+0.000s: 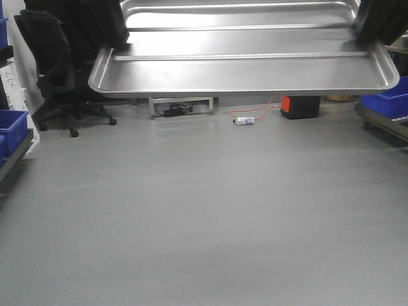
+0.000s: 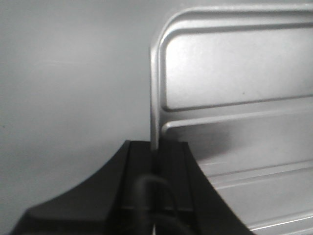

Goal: Grab silver tray and place in blue box
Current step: 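Hold the tray with both grippers while the base backs away from the rack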

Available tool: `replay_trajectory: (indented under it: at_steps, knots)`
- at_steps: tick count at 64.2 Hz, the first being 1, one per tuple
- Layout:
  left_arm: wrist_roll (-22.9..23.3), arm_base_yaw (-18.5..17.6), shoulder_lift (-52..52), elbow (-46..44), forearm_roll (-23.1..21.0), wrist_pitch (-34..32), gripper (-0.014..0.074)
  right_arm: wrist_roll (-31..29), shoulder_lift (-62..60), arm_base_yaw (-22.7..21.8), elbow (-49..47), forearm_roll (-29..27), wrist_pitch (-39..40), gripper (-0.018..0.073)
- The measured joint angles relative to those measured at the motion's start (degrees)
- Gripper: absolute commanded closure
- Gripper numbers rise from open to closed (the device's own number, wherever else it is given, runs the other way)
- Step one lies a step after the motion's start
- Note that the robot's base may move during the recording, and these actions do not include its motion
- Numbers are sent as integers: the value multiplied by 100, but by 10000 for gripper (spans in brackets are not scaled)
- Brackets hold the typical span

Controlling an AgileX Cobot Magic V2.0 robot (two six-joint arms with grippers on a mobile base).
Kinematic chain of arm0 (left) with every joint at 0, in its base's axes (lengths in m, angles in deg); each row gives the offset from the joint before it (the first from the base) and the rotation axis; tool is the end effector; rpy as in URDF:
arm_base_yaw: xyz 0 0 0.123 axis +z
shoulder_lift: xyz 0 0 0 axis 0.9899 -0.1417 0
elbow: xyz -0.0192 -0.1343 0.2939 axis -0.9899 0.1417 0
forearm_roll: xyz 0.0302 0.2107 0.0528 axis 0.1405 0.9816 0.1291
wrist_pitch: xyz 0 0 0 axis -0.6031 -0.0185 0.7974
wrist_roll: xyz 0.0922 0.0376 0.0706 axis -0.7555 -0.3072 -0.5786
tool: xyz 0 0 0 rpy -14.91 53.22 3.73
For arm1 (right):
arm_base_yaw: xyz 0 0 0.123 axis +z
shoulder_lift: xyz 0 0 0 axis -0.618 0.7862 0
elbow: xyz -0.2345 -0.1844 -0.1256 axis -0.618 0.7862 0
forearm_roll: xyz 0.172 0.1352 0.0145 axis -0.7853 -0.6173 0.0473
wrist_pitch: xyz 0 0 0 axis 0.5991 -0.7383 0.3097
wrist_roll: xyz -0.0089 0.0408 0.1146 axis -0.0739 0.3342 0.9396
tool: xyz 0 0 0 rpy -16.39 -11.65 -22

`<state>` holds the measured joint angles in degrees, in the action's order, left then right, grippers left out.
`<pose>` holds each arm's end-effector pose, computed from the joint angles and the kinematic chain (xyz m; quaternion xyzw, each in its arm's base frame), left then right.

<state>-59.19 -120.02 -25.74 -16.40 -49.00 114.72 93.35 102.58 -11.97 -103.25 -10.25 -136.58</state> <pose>0.2352 -0.1751 0.3639 0.0844 0.9506 -0.1343 0.2669 0.2137 0.0904 0.3600 0.0251 0.9503 0.0916 0.2963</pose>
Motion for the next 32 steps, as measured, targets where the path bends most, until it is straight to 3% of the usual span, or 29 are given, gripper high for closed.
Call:
replay_trajectory:
  at_steps: [32]
  knots:
    - [0, 0, 0, 0, -51, 17, 693, 0, 0, 0, 0, 0, -11, 503]
